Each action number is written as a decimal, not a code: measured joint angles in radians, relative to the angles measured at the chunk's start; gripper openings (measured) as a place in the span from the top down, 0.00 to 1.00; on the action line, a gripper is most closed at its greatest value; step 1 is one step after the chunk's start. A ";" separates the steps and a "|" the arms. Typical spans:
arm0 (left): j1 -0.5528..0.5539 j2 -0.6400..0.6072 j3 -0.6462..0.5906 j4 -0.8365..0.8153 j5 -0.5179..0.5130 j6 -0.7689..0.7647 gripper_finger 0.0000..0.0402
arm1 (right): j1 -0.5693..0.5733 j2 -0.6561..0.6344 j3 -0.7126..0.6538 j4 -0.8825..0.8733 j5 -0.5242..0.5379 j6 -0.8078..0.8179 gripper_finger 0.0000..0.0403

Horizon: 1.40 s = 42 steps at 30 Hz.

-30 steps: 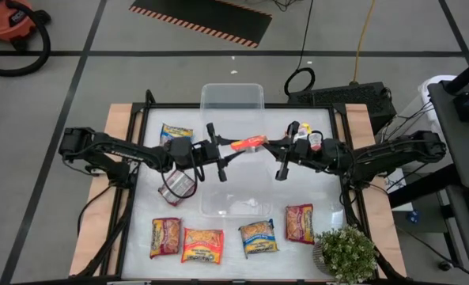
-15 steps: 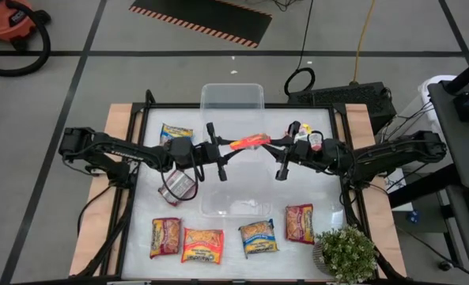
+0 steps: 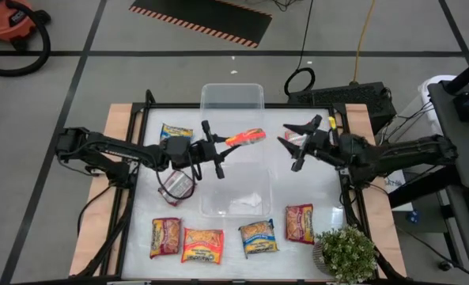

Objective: Sort Maruchan noodles
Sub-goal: Put the middle orange noodle pack into the top transparent bin

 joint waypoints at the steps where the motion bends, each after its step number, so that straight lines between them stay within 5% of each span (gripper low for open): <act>1: -0.002 -0.009 0.000 -0.011 -0.013 0.005 0.76 | -0.001 -0.018 0.000 -0.043 0.006 0.008 0.46; 14: 0.023 -0.069 0.032 -0.047 -0.246 0.029 0.76 | -0.004 -0.090 0.000 -0.248 0.003 0.073 0.44; 22: 0.120 -0.069 0.163 -0.156 -0.338 -0.005 0.76 | -0.017 -0.088 0.000 -0.210 0.212 0.046 0.44; 27: 0.183 -0.068 0.234 -0.224 -0.392 -0.097 0.76 | -0.017 -0.088 0.000 -0.201 0.207 -0.008 0.44; 42: 0.329 0.117 0.542 -0.736 -0.470 -0.295 0.76 | -0.017 -0.088 0.000 -0.210 0.203 -0.133 0.44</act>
